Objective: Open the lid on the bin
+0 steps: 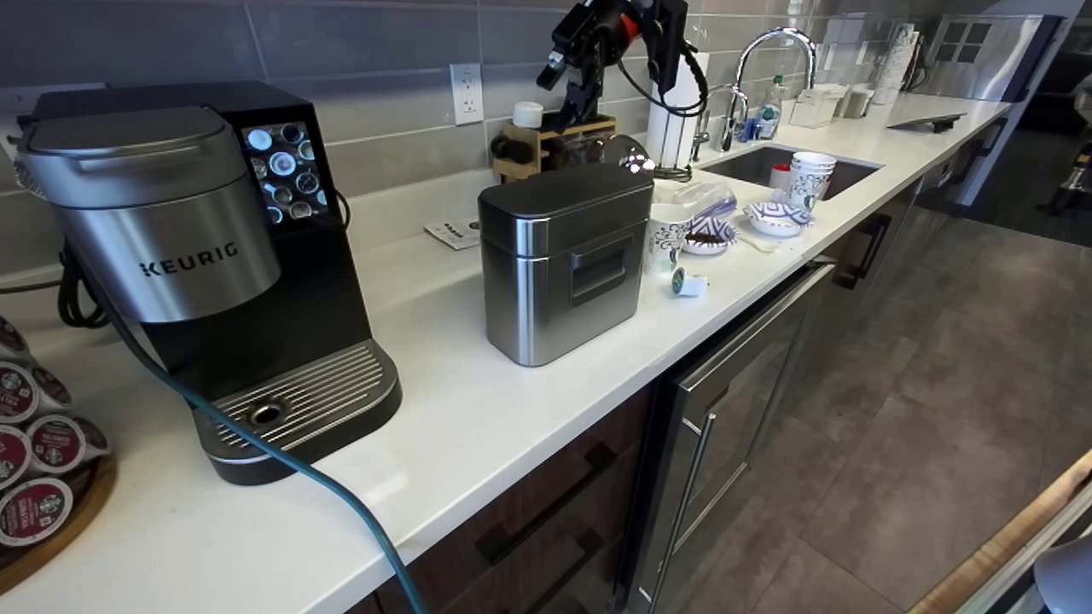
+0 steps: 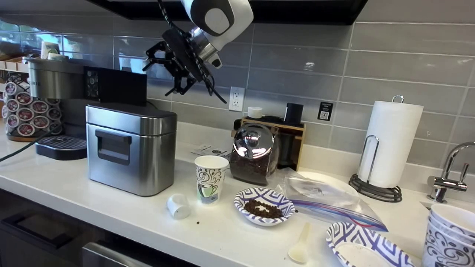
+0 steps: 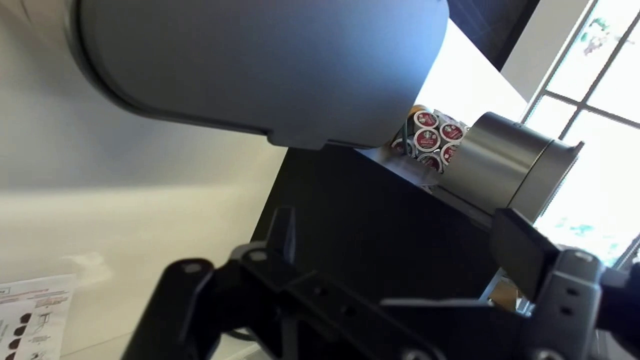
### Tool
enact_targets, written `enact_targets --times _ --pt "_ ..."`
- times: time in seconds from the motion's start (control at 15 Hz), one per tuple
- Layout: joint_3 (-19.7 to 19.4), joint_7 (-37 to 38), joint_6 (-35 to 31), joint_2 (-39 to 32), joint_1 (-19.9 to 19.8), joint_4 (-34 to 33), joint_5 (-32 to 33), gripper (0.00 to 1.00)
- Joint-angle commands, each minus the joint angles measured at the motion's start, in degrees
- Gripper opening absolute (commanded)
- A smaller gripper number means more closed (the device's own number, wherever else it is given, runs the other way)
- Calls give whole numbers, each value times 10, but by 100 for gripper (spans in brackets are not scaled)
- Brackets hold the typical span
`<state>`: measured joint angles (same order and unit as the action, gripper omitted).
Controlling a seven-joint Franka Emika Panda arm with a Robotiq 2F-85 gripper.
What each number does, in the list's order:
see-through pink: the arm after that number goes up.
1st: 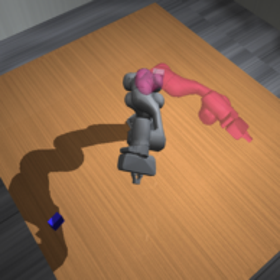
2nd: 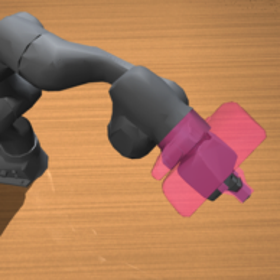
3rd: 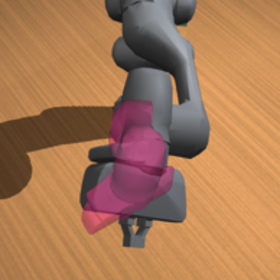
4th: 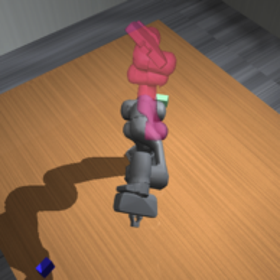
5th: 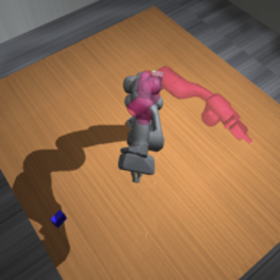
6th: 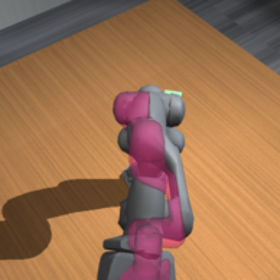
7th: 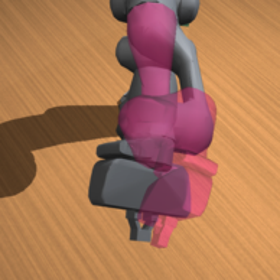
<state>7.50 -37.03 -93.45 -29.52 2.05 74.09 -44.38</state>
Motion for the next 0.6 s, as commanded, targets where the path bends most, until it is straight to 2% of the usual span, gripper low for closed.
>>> enact_targets --times 0.0,0.53 --pt "13 38 52 -51 1 -61 23 100" --pt "31 44 83 -90 4 -97 63 100"
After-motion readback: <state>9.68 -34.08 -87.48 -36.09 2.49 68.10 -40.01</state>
